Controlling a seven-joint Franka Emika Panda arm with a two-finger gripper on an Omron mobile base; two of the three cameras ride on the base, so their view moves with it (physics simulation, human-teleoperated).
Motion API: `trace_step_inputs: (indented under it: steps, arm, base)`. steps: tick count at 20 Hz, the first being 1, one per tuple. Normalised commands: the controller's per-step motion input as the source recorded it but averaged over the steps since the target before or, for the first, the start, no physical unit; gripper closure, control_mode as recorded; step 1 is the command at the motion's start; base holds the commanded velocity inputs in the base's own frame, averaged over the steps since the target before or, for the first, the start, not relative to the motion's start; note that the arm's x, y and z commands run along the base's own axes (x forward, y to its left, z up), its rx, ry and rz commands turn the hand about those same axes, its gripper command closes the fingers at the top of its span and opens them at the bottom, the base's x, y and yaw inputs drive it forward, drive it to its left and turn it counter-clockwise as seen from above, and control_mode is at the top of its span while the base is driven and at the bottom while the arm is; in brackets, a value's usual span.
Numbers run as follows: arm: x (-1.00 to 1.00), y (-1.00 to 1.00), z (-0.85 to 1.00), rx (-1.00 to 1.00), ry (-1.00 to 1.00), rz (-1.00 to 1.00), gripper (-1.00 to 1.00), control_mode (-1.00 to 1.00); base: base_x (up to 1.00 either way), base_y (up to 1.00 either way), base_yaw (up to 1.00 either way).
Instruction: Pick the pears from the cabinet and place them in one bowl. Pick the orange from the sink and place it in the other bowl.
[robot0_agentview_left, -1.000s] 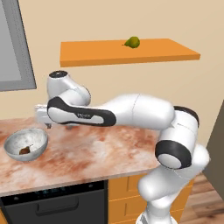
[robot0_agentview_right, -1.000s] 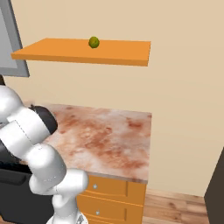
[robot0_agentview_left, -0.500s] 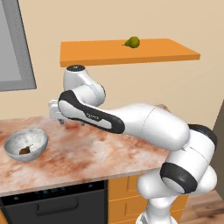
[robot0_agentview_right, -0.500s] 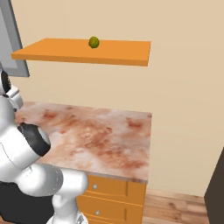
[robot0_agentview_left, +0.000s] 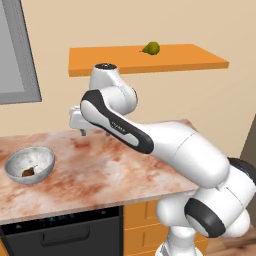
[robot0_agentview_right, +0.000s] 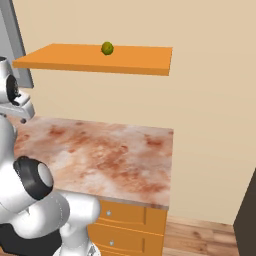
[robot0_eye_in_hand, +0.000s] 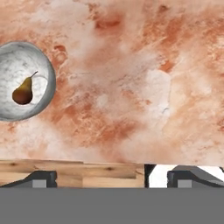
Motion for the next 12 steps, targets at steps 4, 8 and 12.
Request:
trace_step_inputs:
  steps: [4,8,12]
  arm:
    - [-0.1,-0.4,0.3,0.0,0.0,0.08,-1.0,-1.0]
    - [-0.11,-0.42,0.27,0.0,0.0,0.07,-1.0,-1.0]
    - [-0.09,-0.39,0.24,0.0,0.0,0.06,-1.0,-1.0]
  base:
    - [0.0,0.0,0.0]
    - [0.0,0.0,0.0]
    - [0.0,0.0,0.0]
